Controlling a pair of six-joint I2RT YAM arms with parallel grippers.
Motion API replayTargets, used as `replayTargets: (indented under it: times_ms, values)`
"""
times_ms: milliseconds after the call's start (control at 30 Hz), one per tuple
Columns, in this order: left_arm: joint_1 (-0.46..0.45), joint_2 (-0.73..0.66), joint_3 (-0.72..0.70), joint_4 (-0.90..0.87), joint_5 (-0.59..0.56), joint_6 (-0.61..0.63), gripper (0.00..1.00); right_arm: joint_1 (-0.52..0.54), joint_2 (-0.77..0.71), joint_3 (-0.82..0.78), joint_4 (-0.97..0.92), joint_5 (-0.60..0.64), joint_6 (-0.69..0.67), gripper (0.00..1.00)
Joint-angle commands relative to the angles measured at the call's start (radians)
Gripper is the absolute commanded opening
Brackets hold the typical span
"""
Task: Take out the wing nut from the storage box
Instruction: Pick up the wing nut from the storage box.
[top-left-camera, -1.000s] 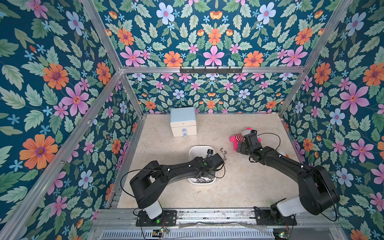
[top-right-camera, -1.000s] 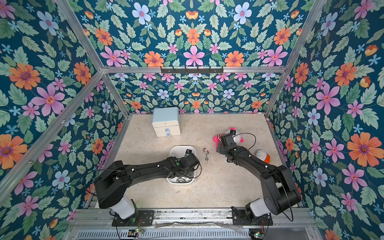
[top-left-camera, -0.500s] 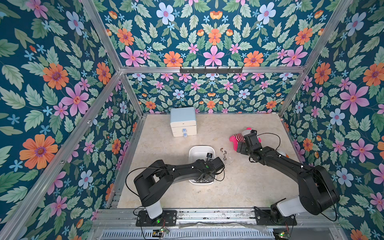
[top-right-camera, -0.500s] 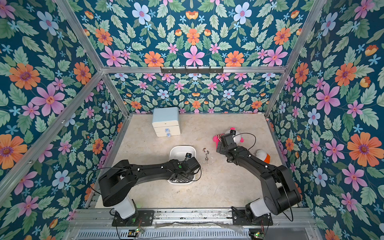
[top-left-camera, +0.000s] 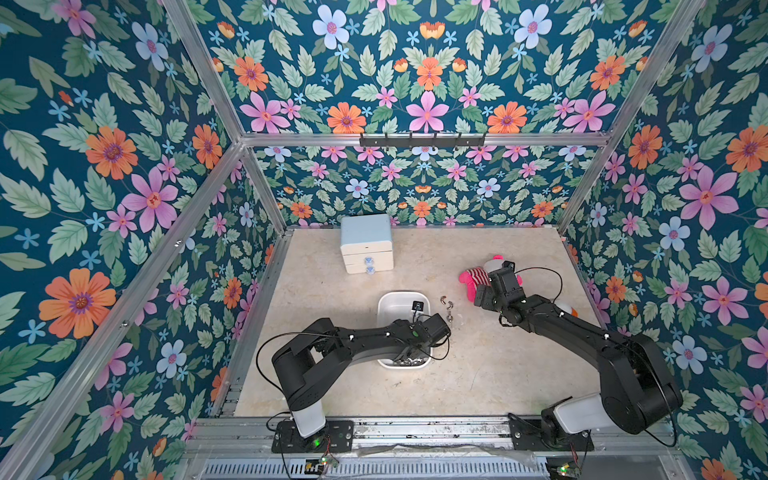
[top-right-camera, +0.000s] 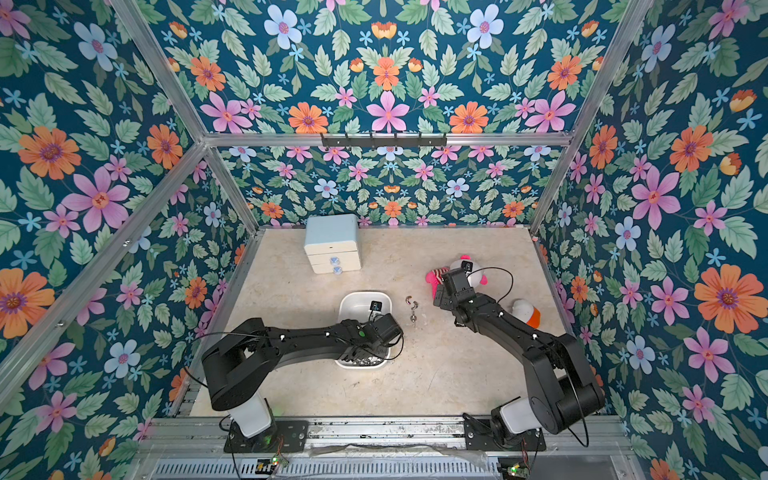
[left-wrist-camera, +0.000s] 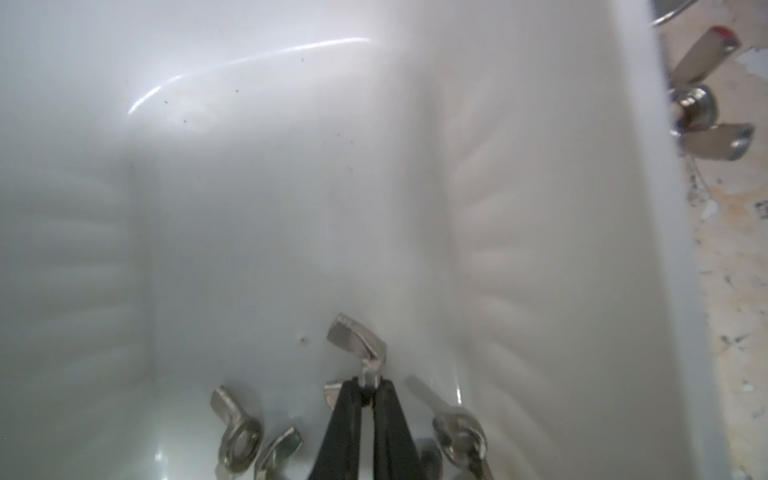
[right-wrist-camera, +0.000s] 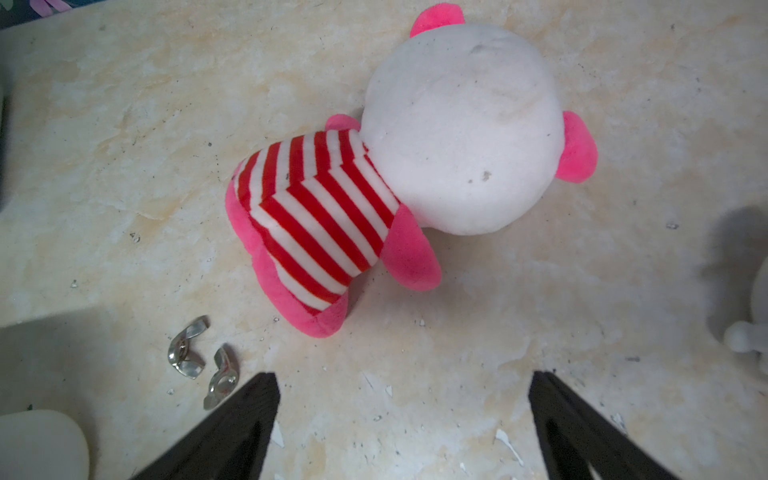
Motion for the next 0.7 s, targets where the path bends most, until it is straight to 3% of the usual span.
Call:
replayTargets:
  times_ms: [0,400,667]
  values:
    - [0.006,-0.012,0.009,-0.052,-0.005,-0.004,0.06,0.001,-0.007,-0.004,-0.006,0.012,0.009,0.99]
    - [0.03,-0.065,0.053,-0.076,-0.039,0.024,0.03,0.002,-0.018,-0.007,-0.009,0.014,0.012,0.99]
    - [0.03,-0.069,0.167,-0.106,-0.061,0.081,0.02,0.001,-0.007,-0.02,0.0,0.014,0.018,0.99]
